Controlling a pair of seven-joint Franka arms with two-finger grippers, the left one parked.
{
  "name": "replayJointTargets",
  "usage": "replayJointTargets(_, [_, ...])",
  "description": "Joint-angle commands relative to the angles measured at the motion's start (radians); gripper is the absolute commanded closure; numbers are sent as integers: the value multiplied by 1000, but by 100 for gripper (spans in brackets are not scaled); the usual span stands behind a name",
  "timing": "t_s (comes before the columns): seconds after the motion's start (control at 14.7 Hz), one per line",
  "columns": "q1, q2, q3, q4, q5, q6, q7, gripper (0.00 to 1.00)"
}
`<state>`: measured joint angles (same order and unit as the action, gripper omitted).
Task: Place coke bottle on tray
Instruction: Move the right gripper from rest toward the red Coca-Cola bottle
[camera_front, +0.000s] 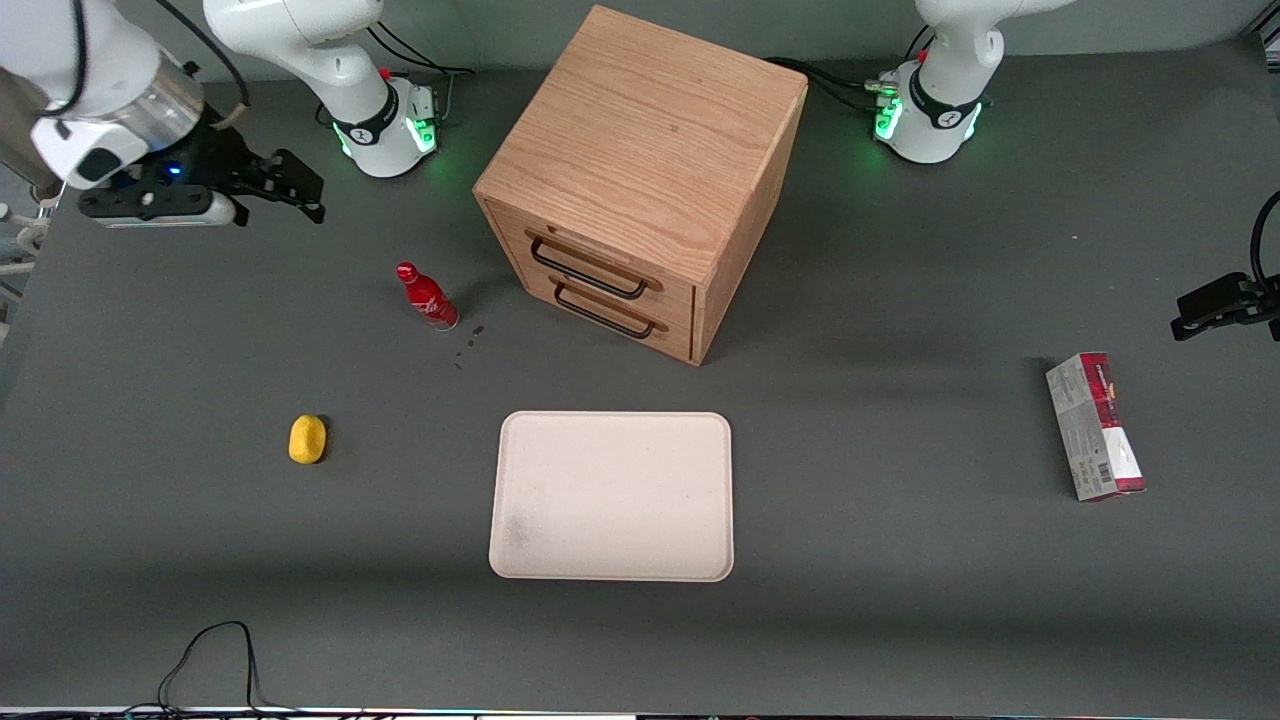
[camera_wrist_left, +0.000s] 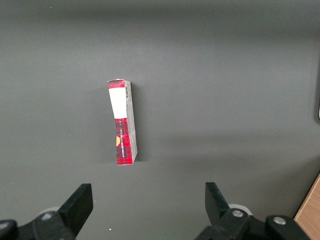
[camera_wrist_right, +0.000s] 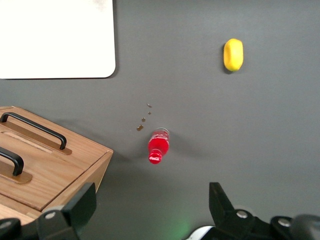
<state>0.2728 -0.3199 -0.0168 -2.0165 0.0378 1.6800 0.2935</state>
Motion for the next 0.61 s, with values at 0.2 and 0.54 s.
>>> replayJointTargets(0.2, [124,-125,-6,-217,7,98,50,0])
replayJointTargets(0.54, [141,-174,-8,-287,-15,104,52,0])
